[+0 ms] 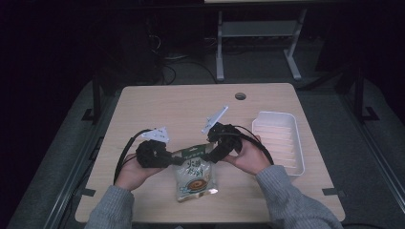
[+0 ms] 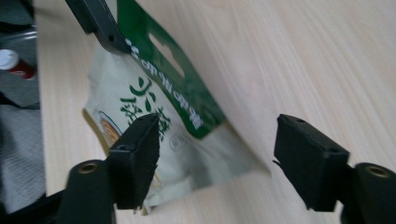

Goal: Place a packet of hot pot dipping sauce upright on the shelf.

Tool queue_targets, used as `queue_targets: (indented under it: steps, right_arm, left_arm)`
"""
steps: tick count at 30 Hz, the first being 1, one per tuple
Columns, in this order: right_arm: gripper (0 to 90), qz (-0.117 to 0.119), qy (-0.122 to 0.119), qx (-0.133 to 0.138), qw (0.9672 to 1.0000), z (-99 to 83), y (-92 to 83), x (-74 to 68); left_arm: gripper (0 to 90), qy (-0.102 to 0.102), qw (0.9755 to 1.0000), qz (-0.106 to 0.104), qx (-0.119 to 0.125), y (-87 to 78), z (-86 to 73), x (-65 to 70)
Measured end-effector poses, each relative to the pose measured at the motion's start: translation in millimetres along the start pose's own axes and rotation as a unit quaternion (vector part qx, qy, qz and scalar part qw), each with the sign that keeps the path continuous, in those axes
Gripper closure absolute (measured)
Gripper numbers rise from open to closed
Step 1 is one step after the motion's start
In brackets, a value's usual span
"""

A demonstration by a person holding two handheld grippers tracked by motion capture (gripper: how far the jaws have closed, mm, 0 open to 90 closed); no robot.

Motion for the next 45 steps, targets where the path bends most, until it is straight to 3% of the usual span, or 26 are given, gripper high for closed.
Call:
queue_targets:
  steps: [8, 17, 25, 27, 34, 45]
  right_arm:
    - [48.7, 0.049, 0.000, -0.013, 0.9987, 0.0, 6.5, -4.9]
    - [64.3, 0.085, -0.001, -0.020, 0.9962, -1.4, 7.6, -12.0]
    - [87.0, 0.122, -0.010, -0.020, 0.9923, -3.5, 3.2, -19.5]
    - [88.7, 0.134, -0.011, -0.023, 0.9906, -4.3, 1.8, -22.0]
    - [89.3, 0.148, -0.017, -0.028, 0.9885, -6.4, -4.8, -27.7]
    - [89.4, 0.120, -0.017, -0.049, 0.9914, -12.2, -28.5, -18.6]
  left_arm:
    - [89.4, 0.011, 0.9999, -0.007, 0.004, -1.2, 3.7, 6.7]
    - [89.3, 0.016, 0.9998, -0.007, 0.003, 0.2, 6.6, 9.4]
    - [88.5, 0.014, 0.9999, 0.003, 0.001, 0.2, 4.6, 6.4]
    - [86.3, 0.015, 0.9999, 0.006, 0.003, 0.1, 4.6, 5.7]
    - [75.6, 0.018, 0.9998, 0.011, 0.005, -5.9, 1.1, 5.4]
    - [65.0, 0.013, 0.9993, 0.033, 0.008, -9.7, -18.6, 6.1]
Point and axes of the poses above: each handheld gripper's, and its own axes: y roughly forward along the jaws, z roughly out of its top, x roughly to its right, the point moved 10 cm from there along y, roughly forward along the jaws, and after that the axes turned 3 degrees about z, right-handed, at the moved point
